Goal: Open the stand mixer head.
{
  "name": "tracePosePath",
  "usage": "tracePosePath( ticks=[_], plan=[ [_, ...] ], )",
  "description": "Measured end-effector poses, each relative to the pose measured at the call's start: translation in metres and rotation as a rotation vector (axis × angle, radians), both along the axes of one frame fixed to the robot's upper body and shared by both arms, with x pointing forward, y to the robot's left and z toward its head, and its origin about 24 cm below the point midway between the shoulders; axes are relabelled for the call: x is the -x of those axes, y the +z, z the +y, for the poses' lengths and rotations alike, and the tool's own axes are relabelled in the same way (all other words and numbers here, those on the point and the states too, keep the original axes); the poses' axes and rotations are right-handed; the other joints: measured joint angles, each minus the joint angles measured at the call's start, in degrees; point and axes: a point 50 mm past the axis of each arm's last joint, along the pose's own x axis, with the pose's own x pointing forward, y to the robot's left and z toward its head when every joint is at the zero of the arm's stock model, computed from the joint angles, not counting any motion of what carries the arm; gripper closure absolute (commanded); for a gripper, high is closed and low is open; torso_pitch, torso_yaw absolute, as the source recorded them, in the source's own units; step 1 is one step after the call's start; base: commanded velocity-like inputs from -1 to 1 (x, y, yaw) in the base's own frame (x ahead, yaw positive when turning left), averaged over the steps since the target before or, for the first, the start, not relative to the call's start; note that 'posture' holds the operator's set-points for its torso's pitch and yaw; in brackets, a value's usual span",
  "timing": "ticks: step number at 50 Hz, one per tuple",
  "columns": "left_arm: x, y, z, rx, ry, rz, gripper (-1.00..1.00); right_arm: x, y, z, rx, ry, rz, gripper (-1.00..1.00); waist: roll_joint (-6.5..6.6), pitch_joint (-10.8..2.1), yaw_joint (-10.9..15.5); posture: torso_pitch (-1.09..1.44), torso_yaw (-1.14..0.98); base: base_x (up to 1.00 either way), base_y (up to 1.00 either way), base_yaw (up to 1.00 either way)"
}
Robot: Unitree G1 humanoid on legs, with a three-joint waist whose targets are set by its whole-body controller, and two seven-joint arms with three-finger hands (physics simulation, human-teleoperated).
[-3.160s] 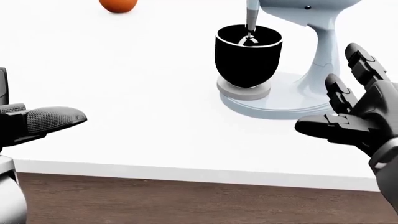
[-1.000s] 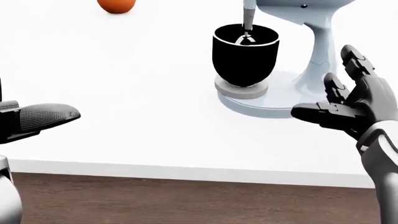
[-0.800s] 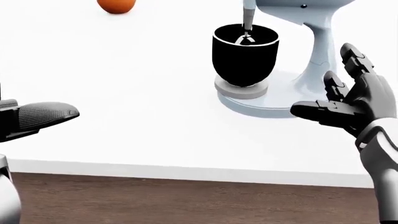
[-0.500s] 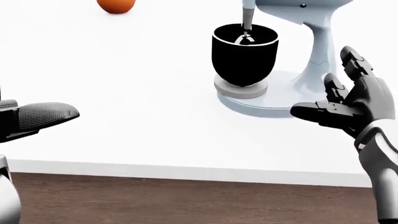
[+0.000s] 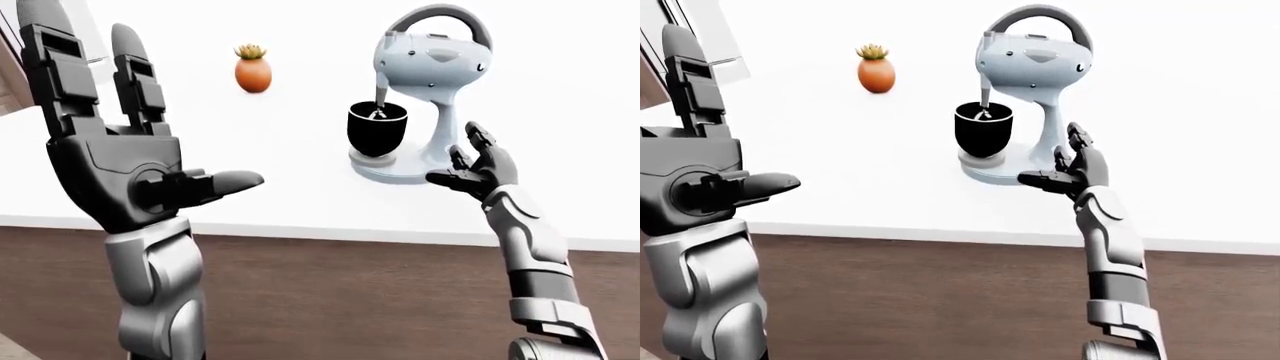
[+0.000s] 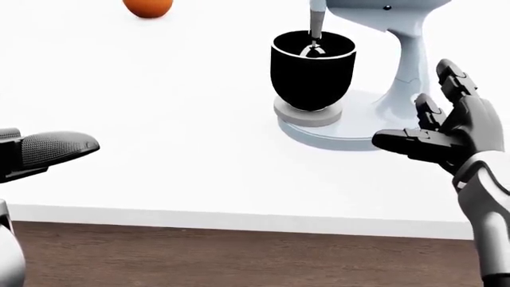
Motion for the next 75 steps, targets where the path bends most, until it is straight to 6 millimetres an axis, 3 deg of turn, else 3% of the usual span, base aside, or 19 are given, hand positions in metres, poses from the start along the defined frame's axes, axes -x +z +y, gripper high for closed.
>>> tracePosePath(
  ticks=[75],
  plan=[
    [0.001,0.004,0.003,-0.001,0.010,-0.009,-1.00,-0.023,-0.007,0.000,0.010,-0.001,0.007,-1.00,0.16,0.13,0.0,-0.27,0.00,0.00,0.00,0.00]
  ],
)
